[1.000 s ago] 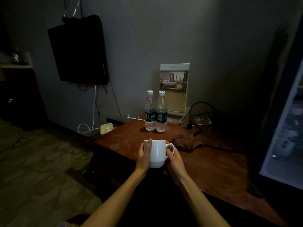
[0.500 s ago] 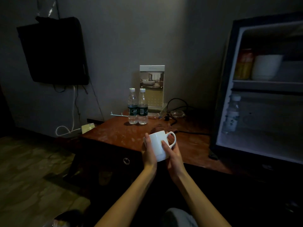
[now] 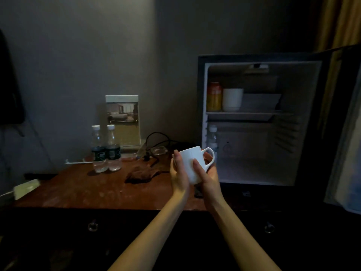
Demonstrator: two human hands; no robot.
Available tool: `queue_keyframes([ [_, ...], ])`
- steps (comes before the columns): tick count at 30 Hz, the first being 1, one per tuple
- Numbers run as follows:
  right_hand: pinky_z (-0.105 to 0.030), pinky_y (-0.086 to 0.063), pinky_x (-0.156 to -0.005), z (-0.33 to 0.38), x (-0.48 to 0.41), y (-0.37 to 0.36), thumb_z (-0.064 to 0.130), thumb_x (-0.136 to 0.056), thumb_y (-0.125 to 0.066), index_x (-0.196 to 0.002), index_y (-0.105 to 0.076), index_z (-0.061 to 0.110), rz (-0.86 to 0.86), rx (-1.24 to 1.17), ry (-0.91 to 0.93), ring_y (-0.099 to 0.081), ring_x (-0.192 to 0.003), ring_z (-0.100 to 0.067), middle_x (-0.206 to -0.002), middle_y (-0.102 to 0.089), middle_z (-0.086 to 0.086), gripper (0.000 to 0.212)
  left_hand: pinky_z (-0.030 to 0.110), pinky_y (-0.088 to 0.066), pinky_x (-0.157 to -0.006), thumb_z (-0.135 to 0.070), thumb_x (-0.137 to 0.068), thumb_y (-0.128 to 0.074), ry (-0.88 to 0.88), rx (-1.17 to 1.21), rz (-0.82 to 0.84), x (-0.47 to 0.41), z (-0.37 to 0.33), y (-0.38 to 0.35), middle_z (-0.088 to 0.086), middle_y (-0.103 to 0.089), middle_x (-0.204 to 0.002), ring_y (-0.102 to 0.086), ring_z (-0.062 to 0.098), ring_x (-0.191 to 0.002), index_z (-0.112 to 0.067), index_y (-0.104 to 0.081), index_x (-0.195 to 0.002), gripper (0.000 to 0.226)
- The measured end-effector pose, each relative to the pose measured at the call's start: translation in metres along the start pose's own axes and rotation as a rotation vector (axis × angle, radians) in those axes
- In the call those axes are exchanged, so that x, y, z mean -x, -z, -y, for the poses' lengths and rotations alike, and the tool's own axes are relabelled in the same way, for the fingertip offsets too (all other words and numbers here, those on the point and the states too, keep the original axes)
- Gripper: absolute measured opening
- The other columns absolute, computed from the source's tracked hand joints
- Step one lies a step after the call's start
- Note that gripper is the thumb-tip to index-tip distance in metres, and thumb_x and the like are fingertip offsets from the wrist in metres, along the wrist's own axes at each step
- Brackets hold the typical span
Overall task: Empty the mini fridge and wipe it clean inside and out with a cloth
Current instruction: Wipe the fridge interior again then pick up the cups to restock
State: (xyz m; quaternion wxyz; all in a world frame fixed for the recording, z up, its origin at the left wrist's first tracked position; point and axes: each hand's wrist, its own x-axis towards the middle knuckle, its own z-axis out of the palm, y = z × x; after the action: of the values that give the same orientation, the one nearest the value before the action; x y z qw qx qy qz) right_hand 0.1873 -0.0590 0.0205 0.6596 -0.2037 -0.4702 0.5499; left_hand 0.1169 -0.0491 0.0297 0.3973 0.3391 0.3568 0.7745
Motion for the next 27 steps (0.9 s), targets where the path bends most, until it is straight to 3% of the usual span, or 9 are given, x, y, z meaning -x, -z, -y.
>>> queue_keyframes([
  [4, -0.031, -0.057, -0.075, 0.025, -0.016, 0.025, 0.028, -0.085, -0.063, -0.128, -0.047, 0.017, -0.099, 0.017, 0.058, -0.069, -0.095, -0.018, -0.114, -0.067, -0.011, 0.047, 0.032, -0.055, -0.076, -0.063, -0.081, -0.040, -0.029, -0.020, 0.131, 0.003, 0.008, -0.040, 0.009, -0.066, -0.098, -0.067, 0.020, -0.085, -0.011, -0.056, -0.113, 0.063],
  [8, -0.036, -0.053, -0.075, 0.052, -0.049, 0.053, 0.025, -0.097, -0.051, -0.111, -0.060, 0.017, -0.311, 0.031, 0.069, -0.064, -0.087, -0.021, -0.101, -0.067, -0.011, 0.018, 0.020, -0.051, -0.063, -0.085, -0.072, -0.043, -0.132, -0.102, 0.229, -0.003, 0.021, -0.078, 0.004, -0.064, -0.094, -0.066, 0.009, -0.077, -0.016, -0.055, -0.109, 0.079],
  [10, -0.036, -0.049, -0.075, 0.066, -0.070, 0.070, 0.019, -0.100, -0.048, -0.101, -0.062, 0.019, -0.394, 0.097, 0.117, -0.060, -0.089, -0.022, -0.099, -0.065, -0.012, 0.013, 0.022, -0.054, -0.067, -0.094, -0.059, -0.042, -0.190, -0.195, 0.276, -0.009, 0.027, -0.096, 0.002, -0.064, -0.101, -0.067, 0.005, -0.083, -0.019, -0.053, -0.118, 0.096],
  [12, -0.034, -0.050, -0.078, 0.083, -0.088, 0.082, 0.021, -0.101, -0.046, -0.106, -0.059, 0.017, -0.390, 0.207, 0.139, -0.060, -0.093, -0.021, -0.101, -0.065, -0.009, 0.014, 0.032, -0.058, -0.075, -0.096, -0.060, -0.039, -0.244, -0.256, 0.291, -0.018, 0.025, -0.118, 0.001, -0.065, -0.105, -0.068, 0.011, -0.089, -0.025, -0.053, -0.118, 0.093],
  [14, -0.037, -0.051, -0.087, 0.095, -0.102, 0.092, 0.024, -0.100, -0.049, -0.115, -0.051, 0.021, -0.375, 0.354, 0.210, -0.060, -0.103, -0.019, -0.115, -0.062, -0.008, 0.015, 0.028, -0.056, -0.072, -0.085, -0.074, -0.041, -0.254, -0.219, 0.278, -0.027, 0.015, -0.142, 0.002, -0.064, -0.108, -0.067, 0.013, -0.088, -0.024, -0.051, -0.121, 0.078],
  [16, -0.030, -0.048, -0.093, 0.104, -0.111, 0.101, 0.022, -0.095, -0.057, -0.126, -0.046, 0.025, -0.387, 0.502, 0.390, -0.054, -0.114, -0.013, -0.130, -0.051, -0.004, 0.033, 0.014, -0.052, -0.063, -0.058, -0.091, -0.043, -0.208, -0.129, 0.260, -0.041, 0.003, -0.167, 0.004, -0.060, -0.117, -0.063, 0.009, -0.088, -0.020, -0.043, -0.133, 0.057],
  [18, -0.017, -0.046, -0.088, 0.115, -0.119, 0.107, 0.019, -0.093, -0.062, -0.135, -0.043, 0.029, -0.325, 0.633, 0.516, -0.048, -0.118, -0.005, -0.134, -0.042, 0.005, 0.047, 0.012, -0.049, -0.066, -0.049, -0.092, -0.045, -0.166, -0.105, 0.304, -0.058, -0.001, -0.187, 0.006, -0.054, -0.130, -0.061, 0.012, -0.098, -0.017, -0.032, -0.144, 0.062],
  [22, -0.001, -0.041, -0.084, 0.136, -0.143, 0.114, 0.014, -0.090, -0.064, -0.148, -0.027, 0.029, -0.127, 0.805, 0.502, -0.038, -0.122, 0.001, -0.142, -0.029, 0.009, 0.070, 0.031, -0.053, -0.090, -0.077, -0.071, -0.057, -0.107, -0.063, 0.588, -0.079, 0.001, -0.213, 0.011, -0.051, -0.137, -0.059, 0.021, -0.116, -0.017, -0.031, -0.145, 0.098],
  [27, -0.003, -0.037, -0.079, 0.157, -0.174, 0.124, 0.020, -0.078, -0.075, -0.151, -0.007, 0.030, -0.153, 0.677, 0.437, -0.031, -0.127, -0.006, -0.148, -0.027, 0.002, 0.100, 0.041, -0.043, -0.107, -0.087, -0.066, -0.049, -0.171, -0.137, 0.855, -0.097, -0.002, -0.231, 0.008, -0.048, -0.142, -0.051, 0.021, -0.127, -0.023, -0.035, -0.145, 0.102],
])
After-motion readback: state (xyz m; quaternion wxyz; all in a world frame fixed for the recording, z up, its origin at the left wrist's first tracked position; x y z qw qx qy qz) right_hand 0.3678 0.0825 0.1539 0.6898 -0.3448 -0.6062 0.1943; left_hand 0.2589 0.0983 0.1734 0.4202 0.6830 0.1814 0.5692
